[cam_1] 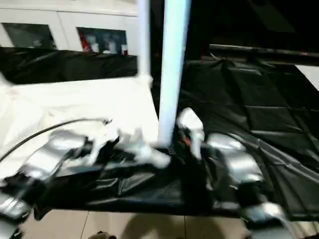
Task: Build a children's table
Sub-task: Rotate leg to tighten
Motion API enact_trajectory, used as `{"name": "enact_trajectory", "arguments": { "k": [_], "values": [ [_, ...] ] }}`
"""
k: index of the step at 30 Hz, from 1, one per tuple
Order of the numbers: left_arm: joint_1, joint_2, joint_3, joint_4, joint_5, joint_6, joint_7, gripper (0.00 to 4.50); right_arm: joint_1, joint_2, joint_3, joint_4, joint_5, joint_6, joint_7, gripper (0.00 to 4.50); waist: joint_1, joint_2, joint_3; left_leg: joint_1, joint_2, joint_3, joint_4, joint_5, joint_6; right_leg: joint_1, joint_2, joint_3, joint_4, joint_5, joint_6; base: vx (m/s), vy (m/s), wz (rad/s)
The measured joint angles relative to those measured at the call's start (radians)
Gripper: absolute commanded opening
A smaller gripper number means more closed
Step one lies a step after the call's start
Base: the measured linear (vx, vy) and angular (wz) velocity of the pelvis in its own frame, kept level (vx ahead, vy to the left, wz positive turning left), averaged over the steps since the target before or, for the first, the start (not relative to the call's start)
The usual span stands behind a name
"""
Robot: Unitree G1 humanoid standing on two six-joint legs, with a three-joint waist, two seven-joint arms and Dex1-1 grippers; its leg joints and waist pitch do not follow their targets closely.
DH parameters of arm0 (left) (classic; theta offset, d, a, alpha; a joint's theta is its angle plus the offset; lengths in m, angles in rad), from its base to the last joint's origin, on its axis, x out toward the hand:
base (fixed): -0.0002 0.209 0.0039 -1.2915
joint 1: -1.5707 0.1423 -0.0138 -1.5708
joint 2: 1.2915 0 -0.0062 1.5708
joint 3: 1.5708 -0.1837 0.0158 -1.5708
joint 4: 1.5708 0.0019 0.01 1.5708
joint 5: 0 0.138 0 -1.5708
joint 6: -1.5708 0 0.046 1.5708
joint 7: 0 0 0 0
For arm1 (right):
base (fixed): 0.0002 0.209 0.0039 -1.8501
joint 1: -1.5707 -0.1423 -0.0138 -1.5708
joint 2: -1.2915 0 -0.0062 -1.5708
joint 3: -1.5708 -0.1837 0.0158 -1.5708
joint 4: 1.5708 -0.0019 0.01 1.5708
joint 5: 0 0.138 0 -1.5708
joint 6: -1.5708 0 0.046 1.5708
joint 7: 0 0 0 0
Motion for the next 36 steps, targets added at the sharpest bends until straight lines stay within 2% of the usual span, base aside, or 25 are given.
{"name": "enact_trajectory", "arguments": {
  "k": [9,10,12,18,26,30,31,34,36],
  "values": [
    [0.003,0.01,-0.005,-0.014,-0.001,-0.001,-0.011,0.0,0.001,-0.006,0.01,0.001,-0.011,-0.001,0.024,3.81,-0.001,-0.002,0.0,-0.001,0.0,0.0,0.0,0.0,0.0,-0.001,0.0,0.0,0.0,0.0,0.001,0.0,0.0,0.0],
    [0.003,0.012,-0.005,-0.016,-0.001,-0.001,-0.011,0.0,0.002,-0.006,0.013,0.001,-0.011,-0.001,0.024,3.56,-0.001,-0.002,0.0,-0.001,0.0,0.0,0.0,0.0,0.0,-0.001,0.0,0.0,0.0,0.0,0.001,0.0,0.0,0.0],
    [0.003,0.012,-0.004,-0.016,-0.001,-0.001,-0.011,0.0,0.003,-0.007,0.02,0.0,-0.011,0.001,0.025,3.56,-0.001,-0.002,0.0,-0.001,0.0,0.0,0.0,0.0,0.0,-0.001,0.0,0.0,0.0,0.0,0.001,0.0,0.0,0.0],
    [0.006,0.011,-0.003,-0.017,0.0,-0.001,-0.011,0.0,0.008,-0.006,0.024,0.0,-0.013,0.007,0.032,2.89,-0.001,-0.003,0.001,-0.001,0.0,0.0,0.0,0.0,0.0,-0.001,0.0,0.0,0.0,0.0,0.001,0.0,0.0,0.0],
    [0.016,0.007,-0.003,-0.018,0.002,-0.001,0.006,0.0,0.025,0.004,0.021,-0.001,-0.012,0.01,0.011,2.65,-0.001,-0.005,0.0,-0.001,0.0,0.0,0.0,0.0,0.0,-0.001,0.0,0.0,0.0,0.0,0.001,0.0,0.0,0.0],
    [-0.003,-0.053,0.022,0.039,0.029,0.002,0.132,0.0,0.041,0.091,-0.03,0.046,-0.039,-0.018,-0.167,2.63,-0.006,-0.007,-0.001,0.002,0.0,0.0,0.001,0.0,0.0,0.001,0.0,0.001,0.001,0.0,0.0,0.0,0.0,0.0],
    [-0.027,-0.092,0.035,0.084,0.048,0.006,0.197,0.0,0.043,0.14,-0.068,0.082,-0.048,-0.039,-0.269,2.62,-0.007,-0.008,-0.001,0.003,0.0,0.0,0.002,0.0,0.0,0.002,0.0,0.001,0.001,0.0,0.001,0.0,0.0,0.0],
    [-0.085,-0.175,0.046,0.174,0.082,0.011,0.34,0.0,0.021,0.24,-0.133,0.151,-0.062,-0.059,-0.504,2.62,-0.011,-0.007,-0.002,0.004,-0.002,0.0,0.002,0.0,-0.001,0.002,-0.001,0.002,0.0,-0.001,0.003,0.0,0.0,0.0],
    [-0.103,-0.208,0.047,0.203,0.091,0.014,0.395,0.0,0.008,0.263,-0.146,0.174,-0.071,-0.062,-0.584,2.62,-0.013,-0.007,-0.002,0.005,-0.002,0.0,0.001,0.0,-0.001,0.003,-0.001,0.002,-0.001,0.0,0.003,0.0,0.0,0.0]
  ]
}}
